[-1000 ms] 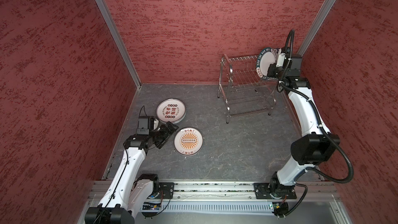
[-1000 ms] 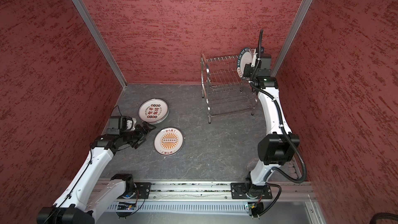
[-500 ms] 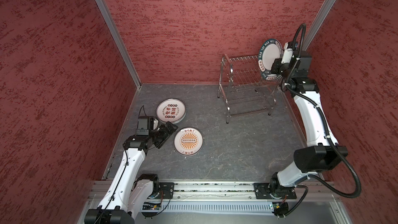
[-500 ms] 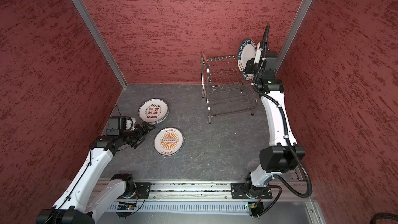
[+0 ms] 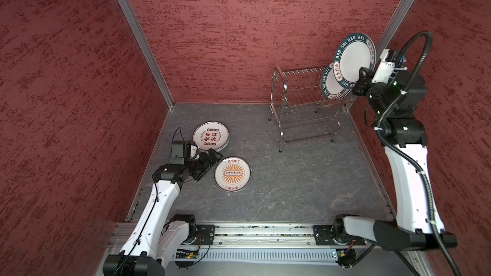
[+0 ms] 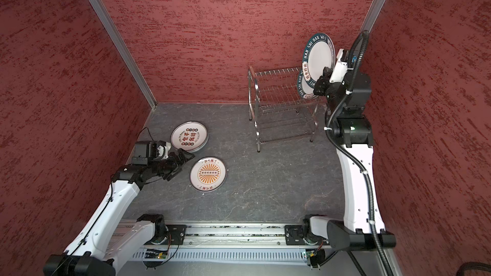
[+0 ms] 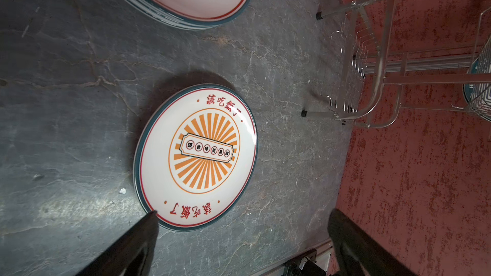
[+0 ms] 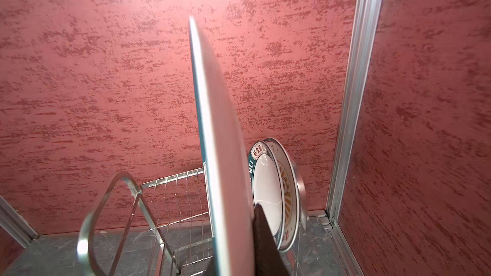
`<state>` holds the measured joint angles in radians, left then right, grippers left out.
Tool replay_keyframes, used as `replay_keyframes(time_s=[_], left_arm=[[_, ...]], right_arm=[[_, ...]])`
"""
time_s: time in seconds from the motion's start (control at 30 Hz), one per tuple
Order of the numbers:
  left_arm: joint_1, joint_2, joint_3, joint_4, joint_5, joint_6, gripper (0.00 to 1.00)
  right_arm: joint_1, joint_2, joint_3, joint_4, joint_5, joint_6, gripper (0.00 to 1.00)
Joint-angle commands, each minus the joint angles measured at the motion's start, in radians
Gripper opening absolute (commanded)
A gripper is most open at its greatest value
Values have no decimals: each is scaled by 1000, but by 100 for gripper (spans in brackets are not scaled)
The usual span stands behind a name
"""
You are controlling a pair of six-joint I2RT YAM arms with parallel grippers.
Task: Unload the plates from the dish rack
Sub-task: Pick up the plate from the dish rack, then place the plate among the plates.
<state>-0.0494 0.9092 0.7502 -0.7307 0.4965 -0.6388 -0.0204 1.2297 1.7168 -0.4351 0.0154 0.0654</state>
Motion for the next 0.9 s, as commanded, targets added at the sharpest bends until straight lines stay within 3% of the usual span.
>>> replay_keyframes(time_s=[0.0,0.43,0.63,0.87], left_arm=[[-26,18,31,45,5,16,99],[-264,88,69,162,-101,-39,100],[-326,116,70,210,-110,-53,99],[-402,160,90,246,-136,-71,99]], right_arm=[[3,-121,-70,24,25,44,1],[2,-425,-262,-407,16,284,0],[4,-530,-413,-556,-154,381,1],[3,-556,-545,-633,-396,372,1]])
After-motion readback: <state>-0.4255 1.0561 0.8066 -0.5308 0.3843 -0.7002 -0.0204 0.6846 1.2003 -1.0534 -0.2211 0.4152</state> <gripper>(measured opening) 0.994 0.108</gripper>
